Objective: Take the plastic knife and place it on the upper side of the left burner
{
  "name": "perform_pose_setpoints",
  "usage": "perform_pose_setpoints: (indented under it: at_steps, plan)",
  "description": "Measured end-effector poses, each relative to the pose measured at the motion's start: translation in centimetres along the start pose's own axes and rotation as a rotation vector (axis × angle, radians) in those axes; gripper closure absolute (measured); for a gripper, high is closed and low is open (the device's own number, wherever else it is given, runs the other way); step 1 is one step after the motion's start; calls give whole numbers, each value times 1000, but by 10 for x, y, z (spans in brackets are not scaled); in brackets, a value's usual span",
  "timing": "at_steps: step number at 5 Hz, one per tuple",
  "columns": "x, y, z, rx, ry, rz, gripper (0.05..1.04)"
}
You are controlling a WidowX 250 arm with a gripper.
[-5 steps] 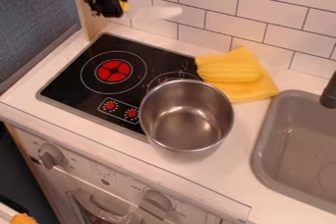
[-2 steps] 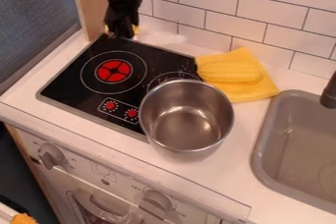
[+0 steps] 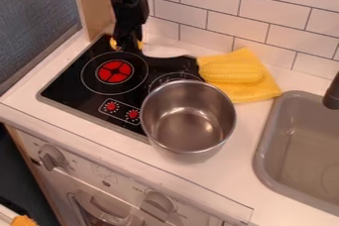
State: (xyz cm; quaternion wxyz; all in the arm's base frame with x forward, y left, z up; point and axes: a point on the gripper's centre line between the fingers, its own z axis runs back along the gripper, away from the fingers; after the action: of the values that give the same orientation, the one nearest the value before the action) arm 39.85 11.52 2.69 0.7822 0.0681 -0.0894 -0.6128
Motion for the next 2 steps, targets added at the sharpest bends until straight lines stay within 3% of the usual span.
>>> perform_pose_setpoints:
  at_steps: [2]
  plan:
    - [-2, 4, -10, -26, 10, 32, 659]
